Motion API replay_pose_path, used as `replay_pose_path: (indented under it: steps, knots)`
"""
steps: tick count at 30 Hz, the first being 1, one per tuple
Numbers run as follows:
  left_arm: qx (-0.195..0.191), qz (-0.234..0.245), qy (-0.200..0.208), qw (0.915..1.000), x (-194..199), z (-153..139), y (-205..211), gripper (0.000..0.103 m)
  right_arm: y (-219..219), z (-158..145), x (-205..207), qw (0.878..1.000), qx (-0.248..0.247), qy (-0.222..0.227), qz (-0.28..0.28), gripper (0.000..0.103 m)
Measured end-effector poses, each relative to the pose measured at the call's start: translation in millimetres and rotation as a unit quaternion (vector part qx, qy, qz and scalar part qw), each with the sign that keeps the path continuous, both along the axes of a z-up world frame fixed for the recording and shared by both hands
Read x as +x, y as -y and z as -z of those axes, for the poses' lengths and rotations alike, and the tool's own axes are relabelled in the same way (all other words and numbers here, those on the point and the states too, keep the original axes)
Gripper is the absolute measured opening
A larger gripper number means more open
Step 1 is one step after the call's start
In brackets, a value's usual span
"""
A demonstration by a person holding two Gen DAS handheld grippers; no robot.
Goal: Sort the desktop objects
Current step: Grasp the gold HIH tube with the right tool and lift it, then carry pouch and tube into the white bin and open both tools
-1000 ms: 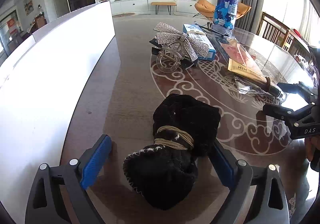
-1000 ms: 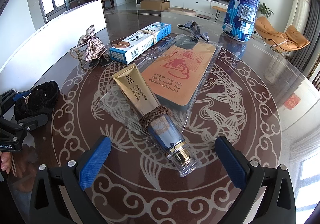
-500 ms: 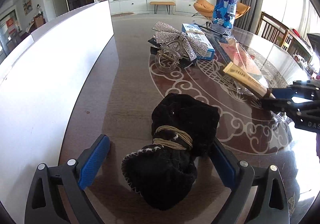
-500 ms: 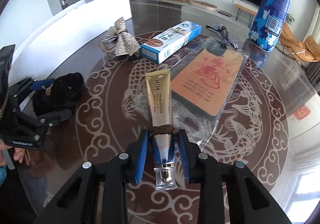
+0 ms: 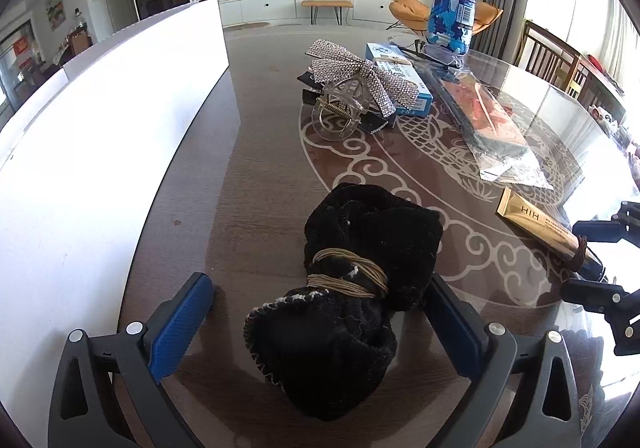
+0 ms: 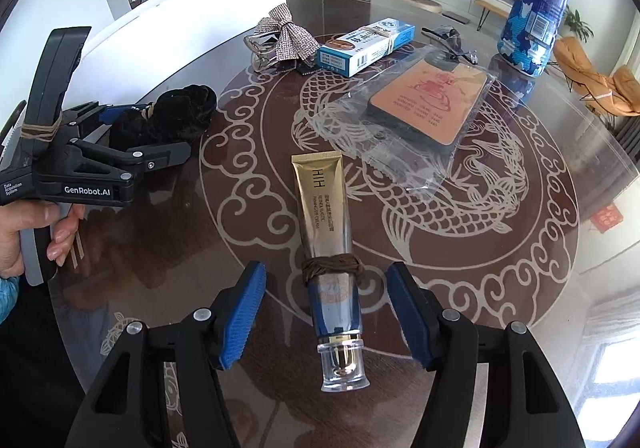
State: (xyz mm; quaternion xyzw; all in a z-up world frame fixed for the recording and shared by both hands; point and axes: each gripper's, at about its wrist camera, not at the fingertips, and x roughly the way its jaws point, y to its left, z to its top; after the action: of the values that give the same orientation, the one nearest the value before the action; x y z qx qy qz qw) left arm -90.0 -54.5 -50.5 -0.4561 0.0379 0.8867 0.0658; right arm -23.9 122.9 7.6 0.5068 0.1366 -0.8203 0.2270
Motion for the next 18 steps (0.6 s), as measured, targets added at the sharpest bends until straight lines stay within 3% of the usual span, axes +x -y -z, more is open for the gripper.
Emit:
replay_pose_path:
  steps: [3,4,5,7,9,13,18]
  knots:
    - [-0.006,0.028,0.020,0.9994,-4,-2,-3,0.103,10,1,-13,0.999,0.022,0.023,-0.017,0.060]
    - [-0.007,0.039,0.025,0.9989,-4,-4,-3,0.093,13,-1,-15,0.999,0.024,0.026,-0.024,0.041]
    - [-0.007,0.050,0.020,0.9985,-2,-8,-5,0.063,15,-3,-16,0.999,0.031,0.029,-0.027,0.028]
    - [-0.006,0.066,0.025,0.9975,4,-15,-9,0.033,17,-4,-16,0.998,0.034,0.045,-0.028,0.028]
    - [0.019,0.073,0.030,0.9967,14,-19,-9,0.032,14,-9,-13,0.998,0.028,0.049,-0.020,0.028]
    - [0.035,0.078,0.007,0.9964,49,-32,-11,0.032,-2,-28,-4,0.998,-0.023,0.064,0.012,0.028]
    - [0.058,0.065,-0.014,0.9961,76,-66,5,0.032,8,-48,1,0.998,-0.021,0.060,0.016,0.028]
